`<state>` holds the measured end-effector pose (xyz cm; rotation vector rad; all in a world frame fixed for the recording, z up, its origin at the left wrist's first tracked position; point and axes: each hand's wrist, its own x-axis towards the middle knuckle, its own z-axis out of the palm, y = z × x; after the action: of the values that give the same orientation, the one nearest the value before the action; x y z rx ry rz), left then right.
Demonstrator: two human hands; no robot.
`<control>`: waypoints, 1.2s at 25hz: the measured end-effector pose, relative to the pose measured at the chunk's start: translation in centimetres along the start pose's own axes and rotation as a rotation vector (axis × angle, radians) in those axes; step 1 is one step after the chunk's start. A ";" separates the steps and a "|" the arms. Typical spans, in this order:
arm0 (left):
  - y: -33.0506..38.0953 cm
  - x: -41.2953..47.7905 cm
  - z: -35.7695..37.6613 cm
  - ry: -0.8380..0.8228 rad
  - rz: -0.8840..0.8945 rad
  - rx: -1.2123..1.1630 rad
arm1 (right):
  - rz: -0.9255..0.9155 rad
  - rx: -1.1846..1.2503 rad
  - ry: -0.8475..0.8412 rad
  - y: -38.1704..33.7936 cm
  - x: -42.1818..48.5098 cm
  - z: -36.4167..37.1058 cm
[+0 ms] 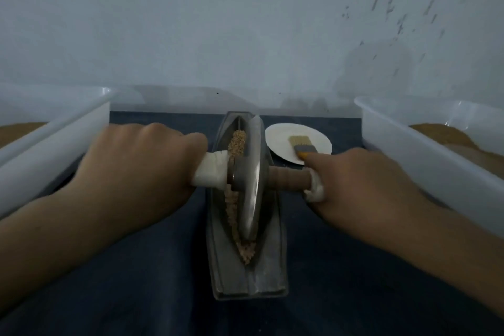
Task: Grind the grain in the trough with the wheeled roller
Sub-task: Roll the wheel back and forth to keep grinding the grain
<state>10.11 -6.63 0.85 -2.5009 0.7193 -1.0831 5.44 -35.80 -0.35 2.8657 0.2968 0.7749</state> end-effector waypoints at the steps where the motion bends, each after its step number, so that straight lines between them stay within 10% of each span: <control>1: -0.3 -0.5 -0.1 -0.019 0.000 -0.009 | -0.016 -0.011 0.013 0.1 -0.5 -0.5; 8: 1.1 4.1 5.0 -0.153 -0.275 -0.080 | 0.121 -0.080 -0.065 -0.8 8.6 2.7; 17: 0.6 0.5 -0.1 -0.001 -0.004 0.017 | 0.028 0.062 -0.079 -0.3 0.5 -0.2; 30: 1.1 3.9 4.4 -0.161 -0.251 -0.121 | 0.088 -0.027 -0.092 -1.0 8.1 2.1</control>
<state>15.29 -9.30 -0.33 -2.8021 0.4462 -0.9252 13.21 -33.15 1.52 2.8950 0.1484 0.6532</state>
